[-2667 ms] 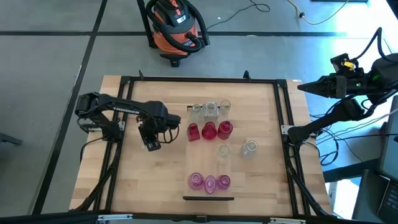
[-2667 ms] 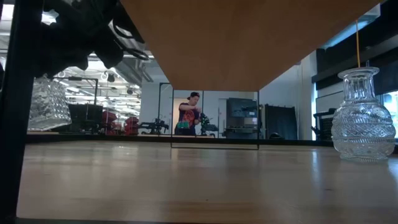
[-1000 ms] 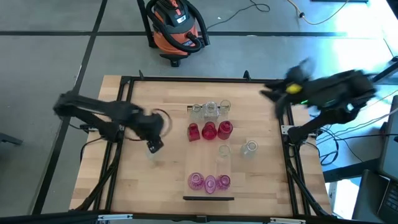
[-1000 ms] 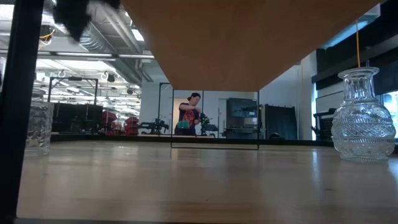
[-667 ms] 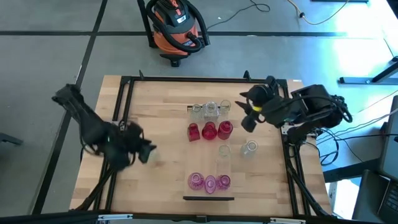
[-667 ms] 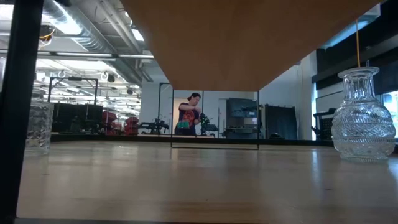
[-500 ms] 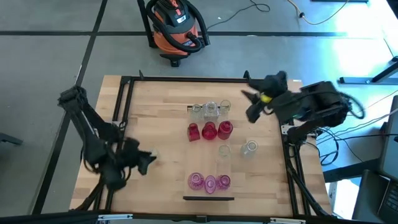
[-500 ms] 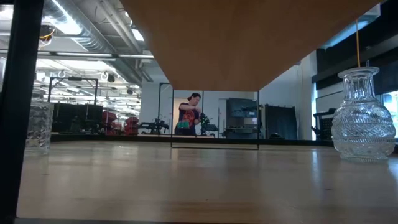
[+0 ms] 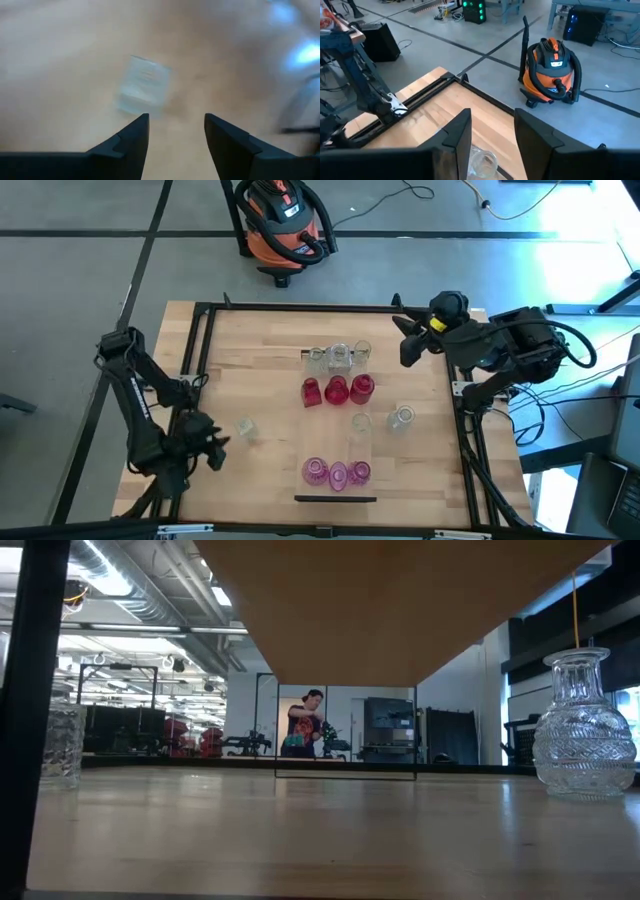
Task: Sort vases onto shelf
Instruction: Put the transparent vase on the shelf aligned with the transparent vase on the bottom
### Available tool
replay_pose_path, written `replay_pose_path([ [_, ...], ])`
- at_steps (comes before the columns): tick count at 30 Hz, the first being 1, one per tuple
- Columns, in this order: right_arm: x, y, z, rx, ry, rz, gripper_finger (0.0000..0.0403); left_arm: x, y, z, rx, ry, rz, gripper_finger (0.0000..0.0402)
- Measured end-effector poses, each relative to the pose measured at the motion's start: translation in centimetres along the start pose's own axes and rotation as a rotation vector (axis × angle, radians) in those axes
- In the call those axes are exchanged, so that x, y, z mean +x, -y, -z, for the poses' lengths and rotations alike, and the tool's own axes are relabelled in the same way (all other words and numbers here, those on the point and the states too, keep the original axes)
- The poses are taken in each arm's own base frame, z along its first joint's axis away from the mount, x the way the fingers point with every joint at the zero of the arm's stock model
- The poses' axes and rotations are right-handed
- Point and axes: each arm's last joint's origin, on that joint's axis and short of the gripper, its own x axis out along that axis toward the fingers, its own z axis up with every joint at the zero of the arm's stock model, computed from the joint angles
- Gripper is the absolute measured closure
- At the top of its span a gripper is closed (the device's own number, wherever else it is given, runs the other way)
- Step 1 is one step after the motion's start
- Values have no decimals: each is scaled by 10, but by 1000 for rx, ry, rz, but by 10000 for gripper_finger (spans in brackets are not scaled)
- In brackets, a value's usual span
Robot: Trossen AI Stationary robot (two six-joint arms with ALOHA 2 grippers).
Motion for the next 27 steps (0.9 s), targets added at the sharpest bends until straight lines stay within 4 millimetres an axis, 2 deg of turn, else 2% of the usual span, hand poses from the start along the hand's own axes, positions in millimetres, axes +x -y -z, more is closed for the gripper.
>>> replay_pose_path([
  [4,1,-2,0,10,14,9,271,9,-5,-2,114,5,-155,218],
  [9,1,-2,-1,47,24,7,271,21,3,5,231,-6,-176,218],
  [13,1,-2,-1,51,33,16,271,32,6,8,212,5,-196,213],
  [19,1,-2,-2,104,38,18,271,57,4,2,129,21,-234,155],
  [23,1,-3,-1,112,5,-14,271,66,2,-5,123,43,-270,111],
  [27,1,-4,0,133,-17,-35,271,72,7,-8,136,28,-251,84],
])
